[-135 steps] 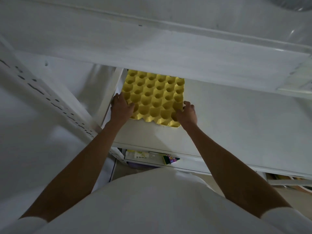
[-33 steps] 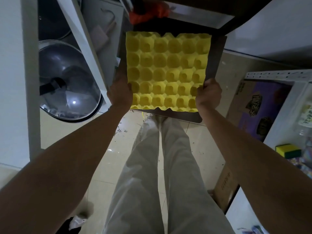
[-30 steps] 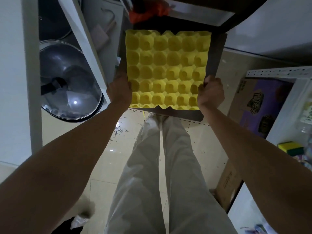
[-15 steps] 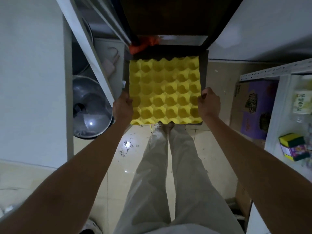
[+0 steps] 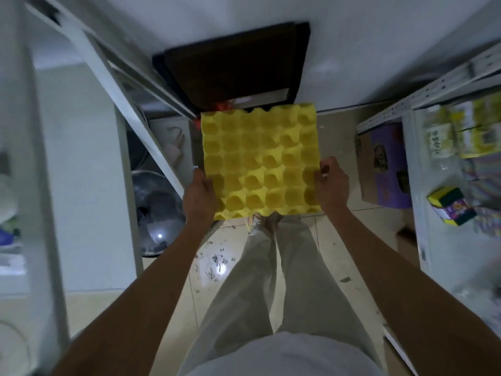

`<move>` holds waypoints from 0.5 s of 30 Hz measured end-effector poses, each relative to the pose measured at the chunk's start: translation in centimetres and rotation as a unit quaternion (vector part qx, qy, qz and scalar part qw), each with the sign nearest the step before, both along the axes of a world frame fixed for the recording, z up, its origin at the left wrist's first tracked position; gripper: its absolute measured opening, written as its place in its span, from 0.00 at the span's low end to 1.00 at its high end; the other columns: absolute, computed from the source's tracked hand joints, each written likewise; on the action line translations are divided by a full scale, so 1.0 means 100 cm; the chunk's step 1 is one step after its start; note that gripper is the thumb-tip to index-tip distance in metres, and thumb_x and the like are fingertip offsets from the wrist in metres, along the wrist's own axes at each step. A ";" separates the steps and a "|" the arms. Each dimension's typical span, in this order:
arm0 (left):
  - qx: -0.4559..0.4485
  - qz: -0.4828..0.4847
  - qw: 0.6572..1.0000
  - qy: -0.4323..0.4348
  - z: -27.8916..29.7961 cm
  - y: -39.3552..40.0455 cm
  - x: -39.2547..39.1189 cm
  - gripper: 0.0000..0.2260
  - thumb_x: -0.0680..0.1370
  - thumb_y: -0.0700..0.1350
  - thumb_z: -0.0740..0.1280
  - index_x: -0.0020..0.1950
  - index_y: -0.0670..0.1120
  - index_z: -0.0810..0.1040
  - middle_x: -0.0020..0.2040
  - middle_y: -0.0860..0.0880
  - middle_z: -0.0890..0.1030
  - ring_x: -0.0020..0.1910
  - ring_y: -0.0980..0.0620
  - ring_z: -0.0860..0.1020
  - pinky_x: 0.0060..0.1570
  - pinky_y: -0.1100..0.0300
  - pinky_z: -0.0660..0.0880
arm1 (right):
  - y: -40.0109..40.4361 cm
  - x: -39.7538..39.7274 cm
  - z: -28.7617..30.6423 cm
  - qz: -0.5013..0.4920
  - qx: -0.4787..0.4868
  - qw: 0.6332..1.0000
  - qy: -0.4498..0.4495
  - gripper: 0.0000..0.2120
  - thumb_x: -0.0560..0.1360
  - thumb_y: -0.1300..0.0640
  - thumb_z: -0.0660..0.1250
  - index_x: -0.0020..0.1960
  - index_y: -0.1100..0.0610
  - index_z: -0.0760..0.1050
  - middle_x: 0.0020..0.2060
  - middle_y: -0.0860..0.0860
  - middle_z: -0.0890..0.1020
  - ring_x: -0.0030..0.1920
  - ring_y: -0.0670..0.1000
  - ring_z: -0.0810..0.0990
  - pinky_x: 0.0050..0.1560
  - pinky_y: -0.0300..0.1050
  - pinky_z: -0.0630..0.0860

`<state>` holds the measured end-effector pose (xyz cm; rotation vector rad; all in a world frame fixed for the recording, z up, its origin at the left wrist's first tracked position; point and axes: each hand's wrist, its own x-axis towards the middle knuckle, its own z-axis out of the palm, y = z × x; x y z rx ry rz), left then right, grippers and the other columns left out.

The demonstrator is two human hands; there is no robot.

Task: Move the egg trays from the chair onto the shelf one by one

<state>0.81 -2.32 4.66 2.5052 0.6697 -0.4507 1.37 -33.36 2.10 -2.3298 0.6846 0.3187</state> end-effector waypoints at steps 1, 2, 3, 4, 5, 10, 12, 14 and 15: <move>-0.014 -0.012 1.000 -0.006 0.017 -0.007 0.003 0.05 0.83 0.51 0.55 0.50 0.50 0.65 0.36 0.46 0.79 0.35 0.41 0.81 0.32 0.51 0.76 | -0.004 -0.011 0.016 -0.025 0.007 1.000 -0.002 0.04 0.79 0.61 0.64 0.52 0.60 0.74 0.40 0.54 0.79 0.42 0.58 0.79 0.38 0.45 0.67; -0.035 -0.016 0.999 -0.012 0.033 -0.016 0.007 0.05 0.82 0.52 0.56 0.50 0.52 0.66 0.35 0.47 0.79 0.34 0.41 0.81 0.33 0.48 0.78 | -0.008 -0.022 0.033 -0.052 0.013 0.999 -0.005 0.04 0.79 0.62 0.63 0.52 0.61 0.74 0.40 0.53 0.77 0.43 0.59 0.79 0.38 0.46 0.67; -0.061 -0.017 0.998 -0.013 0.049 -0.025 0.011 0.06 0.81 0.53 0.57 0.50 0.52 0.67 0.35 0.47 0.80 0.33 0.40 0.82 0.34 0.45 0.80 | -0.013 -0.033 0.050 -0.080 0.018 0.997 -0.008 0.04 0.79 0.63 0.64 0.52 0.62 0.74 0.40 0.53 0.76 0.44 0.60 0.79 0.39 0.48 0.69; -0.087 -0.022 0.996 -0.013 0.064 -0.035 0.012 0.06 0.80 0.53 0.58 0.50 0.51 0.68 0.36 0.45 0.80 0.33 0.39 0.82 0.35 0.41 0.81 | -0.020 -0.046 0.068 -0.111 0.024 0.993 -0.010 0.04 0.79 0.63 0.64 0.52 0.63 0.75 0.40 0.53 0.76 0.45 0.61 0.80 0.41 0.50 0.71; -0.108 -0.035 0.993 -0.019 0.079 -0.046 0.012 0.07 0.80 0.54 0.58 0.50 0.51 0.68 0.37 0.44 0.80 0.34 0.38 0.82 0.36 0.39 0.81 | -0.027 -0.058 0.085 -0.144 0.029 0.989 -0.013 0.04 0.79 0.63 0.64 0.53 0.63 0.75 0.42 0.53 0.77 0.47 0.61 0.80 0.44 0.51 0.73; -0.179 -0.221 0.952 -0.112 0.134 -0.098 0.002 0.06 0.86 0.52 0.56 0.51 0.53 0.66 0.38 0.48 0.74 0.37 0.44 0.76 0.38 0.47 0.77 | -0.056 -0.142 0.172 -0.322 0.041 0.942 -0.080 0.04 0.79 0.61 0.63 0.53 0.57 0.75 0.43 0.51 0.81 0.47 0.56 0.80 0.45 0.47 0.73; -0.194 -0.294 0.926 -0.133 0.156 -0.117 -0.008 0.06 0.86 0.53 0.57 0.50 0.56 0.65 0.36 0.51 0.73 0.33 0.51 0.74 0.33 0.54 0.70 | -0.052 -0.192 0.207 -0.380 0.036 0.917 -0.112 0.06 0.78 0.60 0.63 0.47 0.49 0.71 0.38 0.50 0.80 0.40 0.50 0.80 0.37 0.46 0.73; -0.212 -0.356 0.899 -0.143 0.183 -0.137 -0.020 0.07 0.86 0.53 0.58 0.49 0.56 0.66 0.36 0.52 0.74 0.33 0.55 0.74 0.32 0.57 0.67 | -0.041 -0.245 0.236 -0.421 0.000 0.898 -0.126 0.10 0.79 0.58 0.63 0.44 0.45 0.68 0.33 0.49 0.78 0.34 0.43 0.77 0.31 0.43 0.69; -0.225 -0.388 0.882 -0.141 0.196 -0.147 -0.027 0.07 0.86 0.53 0.58 0.49 0.55 0.66 0.36 0.52 0.74 0.33 0.58 0.74 0.31 0.58 0.66 | -0.033 -0.269 0.247 -0.443 -0.014 0.887 -0.126 0.10 0.79 0.58 0.63 0.44 0.45 0.67 0.32 0.48 0.77 0.32 0.43 0.76 0.30 0.41 0.67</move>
